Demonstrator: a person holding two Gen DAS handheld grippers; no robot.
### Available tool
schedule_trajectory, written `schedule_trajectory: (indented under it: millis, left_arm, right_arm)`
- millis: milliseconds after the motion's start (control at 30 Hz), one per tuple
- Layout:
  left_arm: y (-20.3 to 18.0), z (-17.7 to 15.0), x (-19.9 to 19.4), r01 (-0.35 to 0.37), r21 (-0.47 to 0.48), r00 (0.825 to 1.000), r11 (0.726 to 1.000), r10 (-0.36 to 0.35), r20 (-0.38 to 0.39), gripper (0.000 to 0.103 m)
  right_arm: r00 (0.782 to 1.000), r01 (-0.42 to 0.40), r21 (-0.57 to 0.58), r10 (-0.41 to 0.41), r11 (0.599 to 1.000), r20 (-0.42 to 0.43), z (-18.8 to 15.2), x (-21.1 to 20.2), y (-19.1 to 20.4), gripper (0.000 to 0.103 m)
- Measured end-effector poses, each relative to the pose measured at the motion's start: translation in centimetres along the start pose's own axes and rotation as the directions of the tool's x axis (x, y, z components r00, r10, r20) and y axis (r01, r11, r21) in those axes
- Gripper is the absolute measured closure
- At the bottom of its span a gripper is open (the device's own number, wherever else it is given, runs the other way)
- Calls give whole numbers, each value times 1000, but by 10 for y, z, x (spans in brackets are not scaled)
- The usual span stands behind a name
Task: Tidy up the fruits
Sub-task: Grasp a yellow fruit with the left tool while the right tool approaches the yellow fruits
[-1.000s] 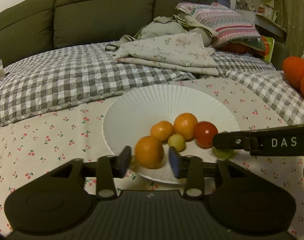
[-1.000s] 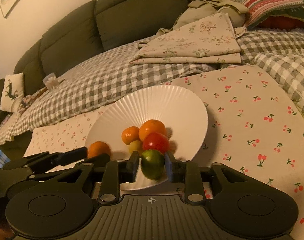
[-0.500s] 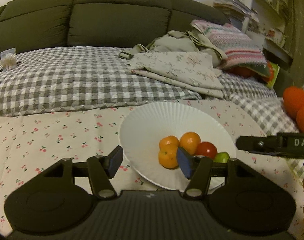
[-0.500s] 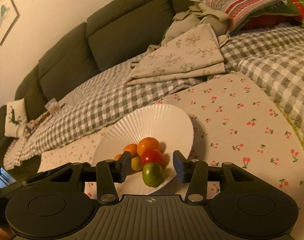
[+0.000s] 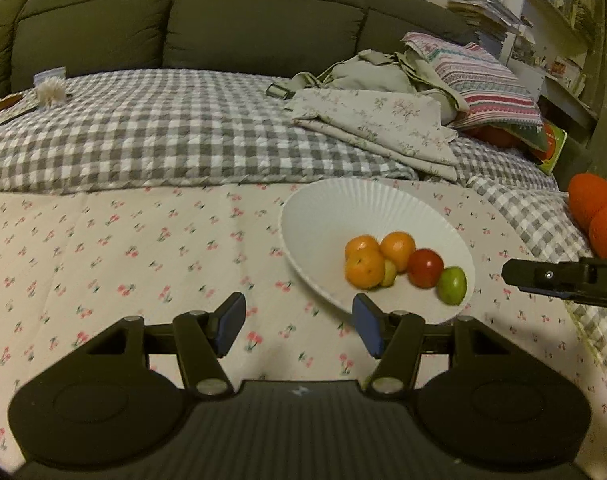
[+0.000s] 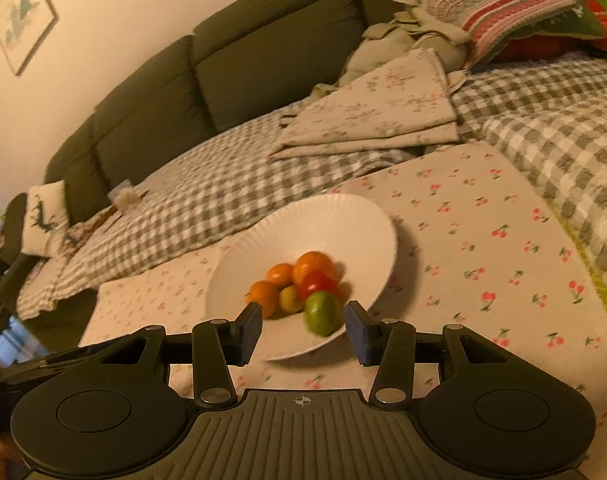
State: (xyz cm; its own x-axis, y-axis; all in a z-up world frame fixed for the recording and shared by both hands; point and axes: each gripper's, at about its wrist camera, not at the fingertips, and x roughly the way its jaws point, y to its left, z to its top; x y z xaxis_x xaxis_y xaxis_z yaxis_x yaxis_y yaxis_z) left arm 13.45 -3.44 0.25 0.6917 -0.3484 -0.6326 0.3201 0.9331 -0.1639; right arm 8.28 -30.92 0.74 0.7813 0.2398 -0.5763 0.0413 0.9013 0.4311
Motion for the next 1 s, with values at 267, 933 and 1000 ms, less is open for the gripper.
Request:
schedule_trajectory:
  millis: [267,933,1000]
  left_arm:
    - [8,-25,-18,-21,10,999,1000,22,-45,46]
    - [-12,-62,-7,22,83,990,996,-10,-138,61]
    - [-13,-65,0,24,88,988,996,-10,-155,66]
  right_arm:
    - [999,-36,-108,32,994,-37,-19,-11,28,58]
    - [996,-29,-255,6,966,-91,-48,-24,52,58]
    - [994,-30,-261,2,965,-106,-50,-21,53,58]
